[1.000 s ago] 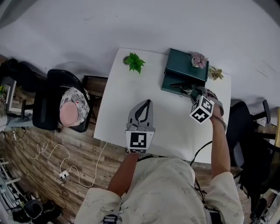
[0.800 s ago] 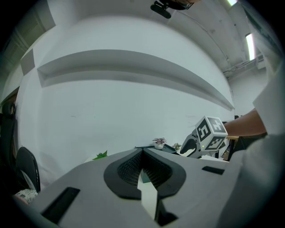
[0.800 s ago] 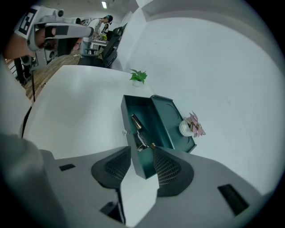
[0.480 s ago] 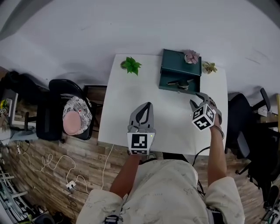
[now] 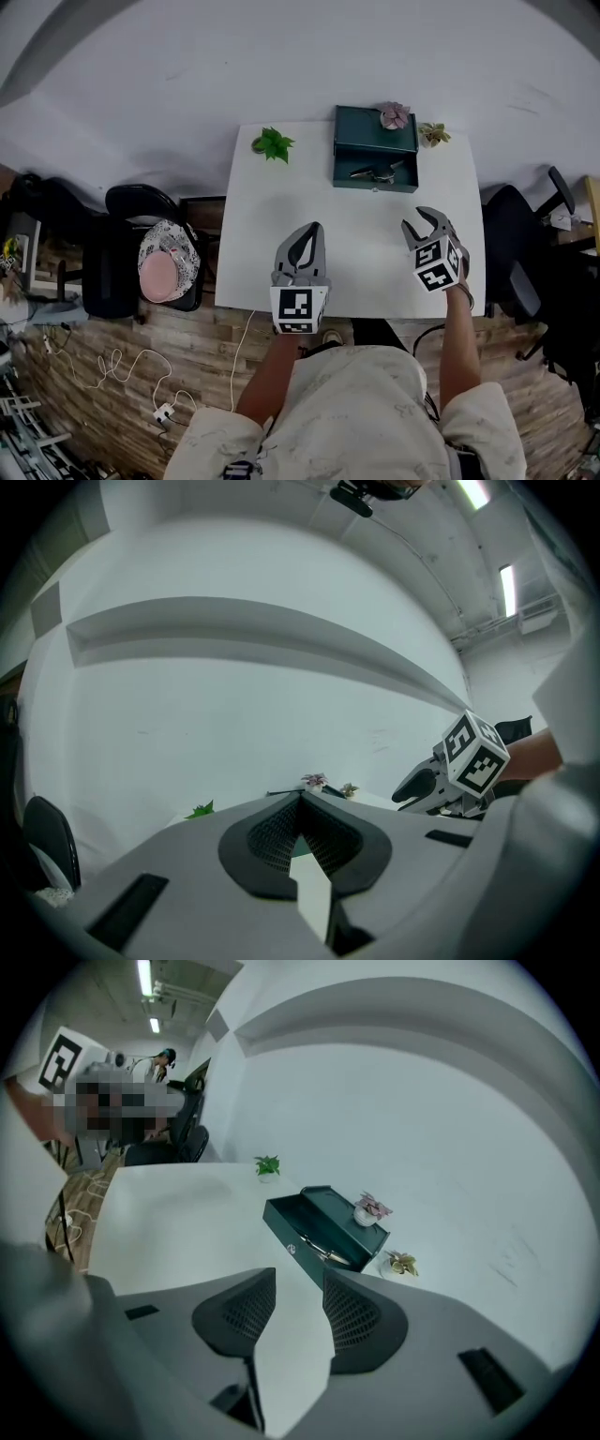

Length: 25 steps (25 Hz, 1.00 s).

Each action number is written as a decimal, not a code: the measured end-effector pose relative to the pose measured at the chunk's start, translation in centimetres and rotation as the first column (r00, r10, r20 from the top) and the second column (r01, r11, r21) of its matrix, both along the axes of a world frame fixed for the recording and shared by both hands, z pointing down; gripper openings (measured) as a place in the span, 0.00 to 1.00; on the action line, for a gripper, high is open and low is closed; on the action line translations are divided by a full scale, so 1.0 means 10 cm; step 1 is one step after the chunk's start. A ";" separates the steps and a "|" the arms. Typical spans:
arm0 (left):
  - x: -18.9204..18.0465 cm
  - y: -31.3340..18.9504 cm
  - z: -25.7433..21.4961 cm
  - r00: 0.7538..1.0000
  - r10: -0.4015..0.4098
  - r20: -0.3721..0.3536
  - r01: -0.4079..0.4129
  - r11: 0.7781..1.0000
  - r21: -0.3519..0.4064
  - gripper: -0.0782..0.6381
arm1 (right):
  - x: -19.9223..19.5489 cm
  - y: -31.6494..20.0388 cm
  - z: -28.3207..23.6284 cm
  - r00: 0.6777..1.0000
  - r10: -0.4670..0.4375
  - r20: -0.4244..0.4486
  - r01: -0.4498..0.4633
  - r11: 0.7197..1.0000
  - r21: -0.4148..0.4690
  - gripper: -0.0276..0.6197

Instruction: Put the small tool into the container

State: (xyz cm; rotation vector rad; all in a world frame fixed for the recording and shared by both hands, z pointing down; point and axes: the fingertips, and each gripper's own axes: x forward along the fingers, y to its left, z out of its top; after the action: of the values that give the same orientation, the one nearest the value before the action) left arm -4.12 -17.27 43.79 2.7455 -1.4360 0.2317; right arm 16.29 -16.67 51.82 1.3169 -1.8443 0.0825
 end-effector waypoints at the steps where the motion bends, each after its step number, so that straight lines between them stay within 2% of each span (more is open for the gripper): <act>1: -0.01 0.02 -0.01 1.000 0.003 -0.001 -0.003 1.000 0.005 0.12 | -0.01 0.03 -0.05 0.999 0.017 0.031 -0.017 1.000 0.018 0.31; 7: -0.06 0.09 -0.07 1.000 0.012 -0.005 -0.012 1.000 0.017 0.12 | -0.06 0.23 -0.31 0.976 0.094 0.195 -0.117 0.987 0.111 0.31; 10: -0.09 0.17 -0.09 1.000 0.017 -0.008 -0.017 1.000 0.024 0.12 | -0.07 0.35 -0.44 0.951 0.131 0.279 -0.179 0.972 0.153 0.31; 14: -0.13 0.25 -0.10 1.000 0.025 -0.006 -0.025 0.999 0.031 0.12 | -0.09 0.51 -0.59 0.926 0.161 0.341 -0.241 0.948 0.209 0.31; 19: -0.16 0.34 -0.14 0.999 0.034 0.001 -0.034 0.998 0.053 0.12 | -0.09 0.72 -0.85 0.875 0.179 0.449 -0.341 0.887 0.310 0.31; 25: -0.16 0.48 -0.21 0.999 0.048 0.006 -0.048 0.995 0.082 0.12 | -0.07 1.02 -1.11 0.839 0.178 0.514 -0.416 0.819 0.395 0.31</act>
State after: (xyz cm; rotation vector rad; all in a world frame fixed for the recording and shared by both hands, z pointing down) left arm -5.69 -12.49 41.66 2.8486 -1.4124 0.1831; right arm 15.55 -6.48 40.73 2.1075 -2.1061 0.1027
